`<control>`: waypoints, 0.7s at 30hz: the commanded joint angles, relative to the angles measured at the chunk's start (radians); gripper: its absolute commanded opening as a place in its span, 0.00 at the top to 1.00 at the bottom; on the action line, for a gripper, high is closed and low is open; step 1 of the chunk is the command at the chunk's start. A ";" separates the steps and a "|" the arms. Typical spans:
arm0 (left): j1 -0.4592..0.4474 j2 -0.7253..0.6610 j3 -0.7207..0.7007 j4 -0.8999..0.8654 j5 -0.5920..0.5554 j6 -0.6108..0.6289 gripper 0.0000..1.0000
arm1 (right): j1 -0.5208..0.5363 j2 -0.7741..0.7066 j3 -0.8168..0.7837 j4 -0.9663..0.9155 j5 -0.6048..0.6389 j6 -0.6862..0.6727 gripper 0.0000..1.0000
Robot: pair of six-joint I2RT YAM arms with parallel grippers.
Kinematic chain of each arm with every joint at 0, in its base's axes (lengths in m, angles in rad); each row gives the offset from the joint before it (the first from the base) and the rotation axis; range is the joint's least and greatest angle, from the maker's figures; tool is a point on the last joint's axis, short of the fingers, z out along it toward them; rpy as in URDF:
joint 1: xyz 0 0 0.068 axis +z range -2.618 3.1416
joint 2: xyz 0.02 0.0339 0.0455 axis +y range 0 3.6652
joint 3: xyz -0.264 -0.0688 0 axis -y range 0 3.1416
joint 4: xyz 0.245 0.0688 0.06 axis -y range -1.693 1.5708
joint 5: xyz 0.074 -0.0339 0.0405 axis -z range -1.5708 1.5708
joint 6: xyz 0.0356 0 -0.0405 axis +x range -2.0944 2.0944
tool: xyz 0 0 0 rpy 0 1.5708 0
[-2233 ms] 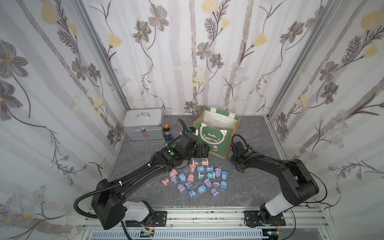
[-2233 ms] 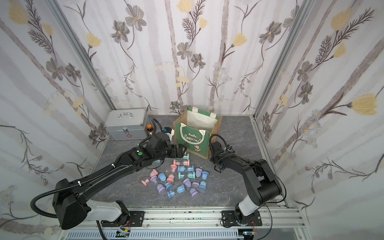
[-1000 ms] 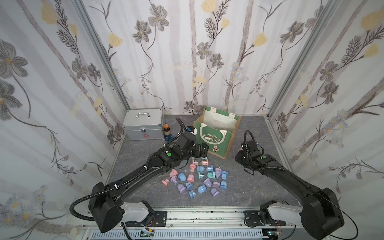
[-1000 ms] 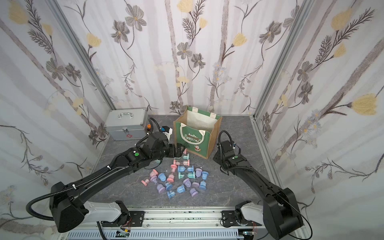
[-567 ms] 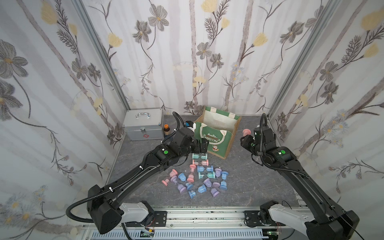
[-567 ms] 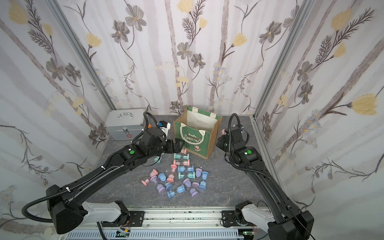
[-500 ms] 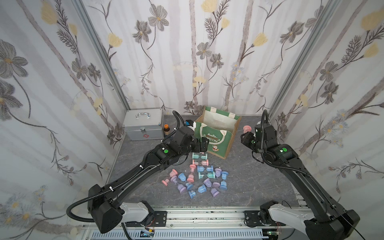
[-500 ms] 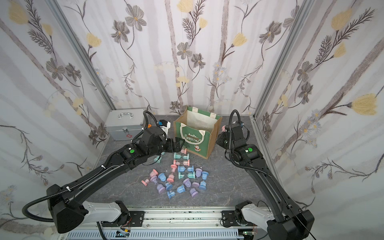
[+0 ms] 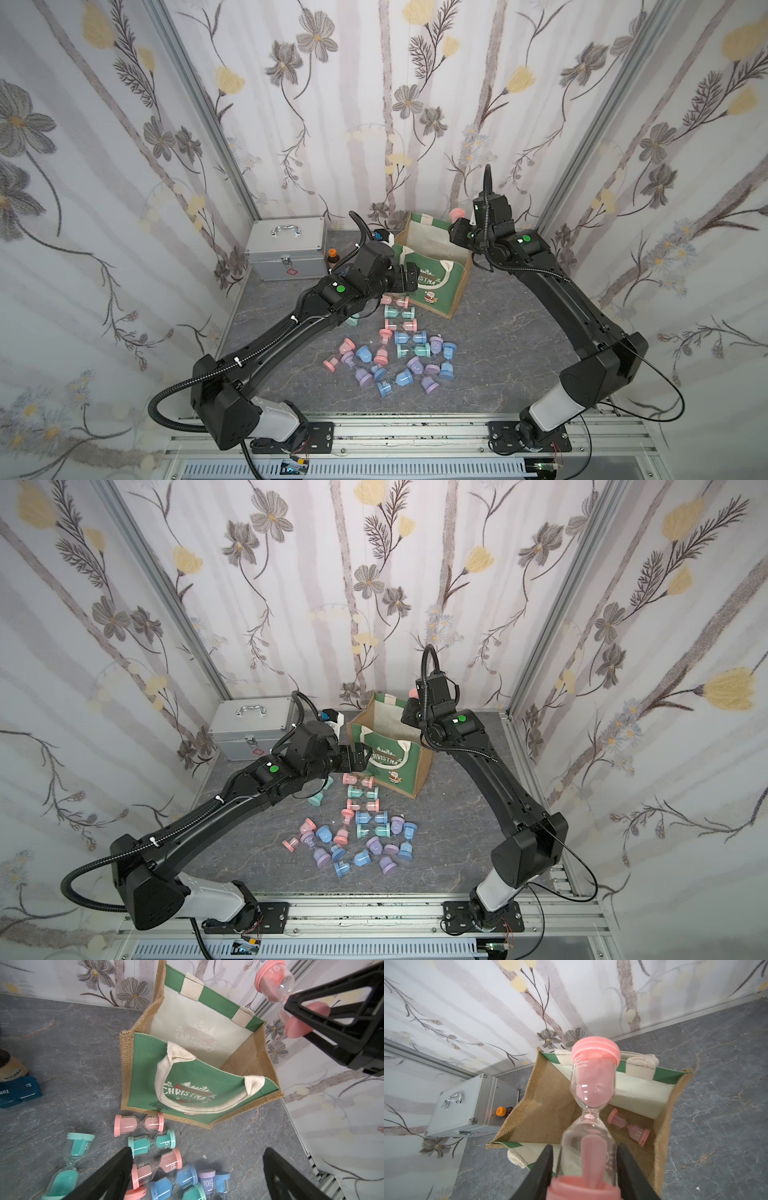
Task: Put the hourglass into the canvas bag
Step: Place the hourglass in the canvas bag.
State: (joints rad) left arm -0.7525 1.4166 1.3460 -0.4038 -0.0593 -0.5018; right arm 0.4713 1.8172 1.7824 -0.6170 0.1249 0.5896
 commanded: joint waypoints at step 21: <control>0.047 0.067 -0.022 0.054 -0.029 -0.039 0.00 | -0.010 0.337 0.150 0.014 -0.133 -0.065 0.89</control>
State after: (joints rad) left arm -0.7074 1.4803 1.3296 -0.3843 -0.0727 -0.5274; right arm 0.4629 2.1342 1.9240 -0.6178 -0.0013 0.5369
